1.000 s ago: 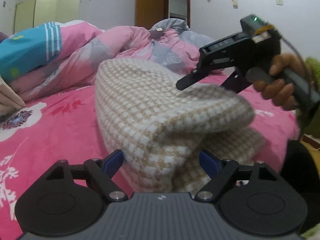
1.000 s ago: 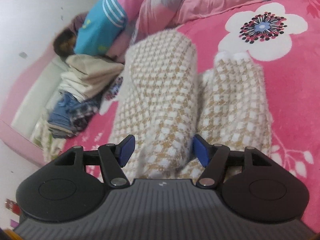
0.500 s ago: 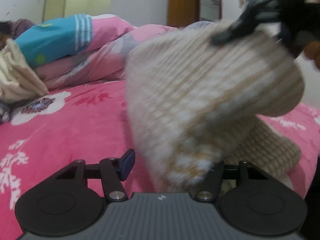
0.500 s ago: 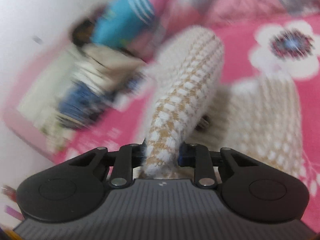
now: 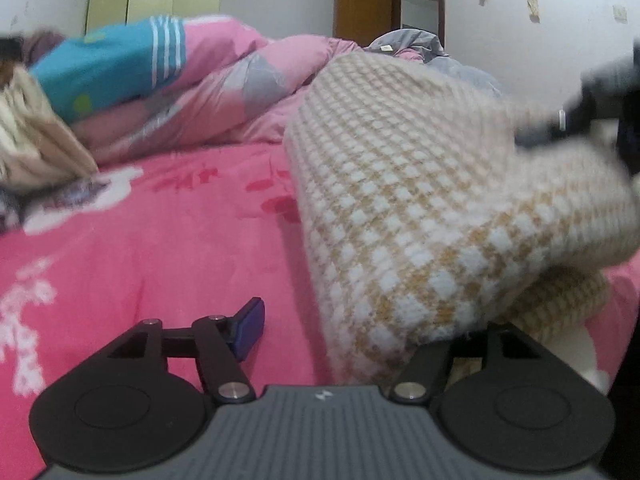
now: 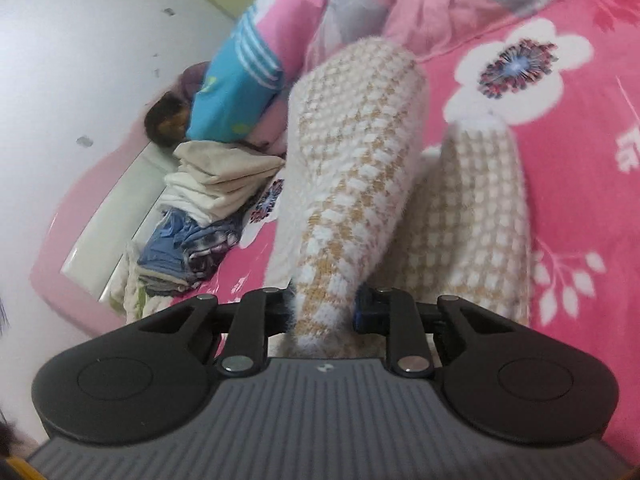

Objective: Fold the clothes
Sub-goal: 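Grasp the coat's folded end with the left gripper and lift it, then lay the lifted end over the coat and open the left gripper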

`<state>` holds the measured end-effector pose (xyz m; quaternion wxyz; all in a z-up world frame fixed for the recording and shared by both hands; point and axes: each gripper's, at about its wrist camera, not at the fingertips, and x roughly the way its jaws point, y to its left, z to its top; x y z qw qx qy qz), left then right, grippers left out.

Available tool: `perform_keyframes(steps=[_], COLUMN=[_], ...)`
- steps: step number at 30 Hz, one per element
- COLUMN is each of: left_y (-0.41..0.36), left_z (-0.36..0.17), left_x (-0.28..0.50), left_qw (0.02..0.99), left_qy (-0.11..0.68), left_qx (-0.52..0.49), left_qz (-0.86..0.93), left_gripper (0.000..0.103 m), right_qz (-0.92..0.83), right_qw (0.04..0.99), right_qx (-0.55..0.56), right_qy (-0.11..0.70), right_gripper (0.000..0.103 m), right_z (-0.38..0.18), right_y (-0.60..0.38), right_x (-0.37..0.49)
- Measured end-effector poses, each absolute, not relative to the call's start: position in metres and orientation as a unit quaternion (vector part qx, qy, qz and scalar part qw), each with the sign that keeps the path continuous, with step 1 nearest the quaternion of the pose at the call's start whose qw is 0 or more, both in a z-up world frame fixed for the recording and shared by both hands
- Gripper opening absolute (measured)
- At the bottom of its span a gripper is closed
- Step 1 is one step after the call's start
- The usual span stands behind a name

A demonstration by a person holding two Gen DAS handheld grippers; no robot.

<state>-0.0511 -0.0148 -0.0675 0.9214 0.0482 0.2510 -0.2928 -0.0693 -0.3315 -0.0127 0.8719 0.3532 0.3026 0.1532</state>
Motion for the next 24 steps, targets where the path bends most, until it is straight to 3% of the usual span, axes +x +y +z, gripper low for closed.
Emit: perform_keyframes(steps=[4, 6, 13, 20, 24], left_y=[-0.003, 0.002, 0.034, 0.042, 0.001], left_z=[-0.067, -0.063, -0.041, -0.009, -0.026], left_x=[-0.049, -0.056, -0.079, -0.069, -0.054], left_qw=[0.911, 0.908, 0.901, 0.907, 0.901], left_qy=[0.264, 0.262, 0.258, 0.209, 0.239], left_qx=[0.04, 0.048, 0.03, -0.074, 0.01], left_qz=[-0.314, -0.324, -0.348, -0.359, -0.363], left_gripper=[0.069, 0.068, 0.069, 0.069, 0.067], right_qz=[0.139, 0.145, 0.15, 0.147, 0.138], right_qw=[0.842, 0.841, 0.863, 0.886, 0.891], right_qx=[0.395, 0.408, 0.376, 0.325, 0.309], right_qy=[0.34, 0.324, 0.301, 0.296, 0.302], right_gripper=[0.022, 0.023, 0.023, 0.024, 0.027], right_z=[-0.073, -0.078, -0.077, -0.069, -0.064], right_y=[-0.338, -0.34, -0.337, -0.327, -0.324], right_x=[-0.068, -0.074, -0.083, -0.081, -0.078])
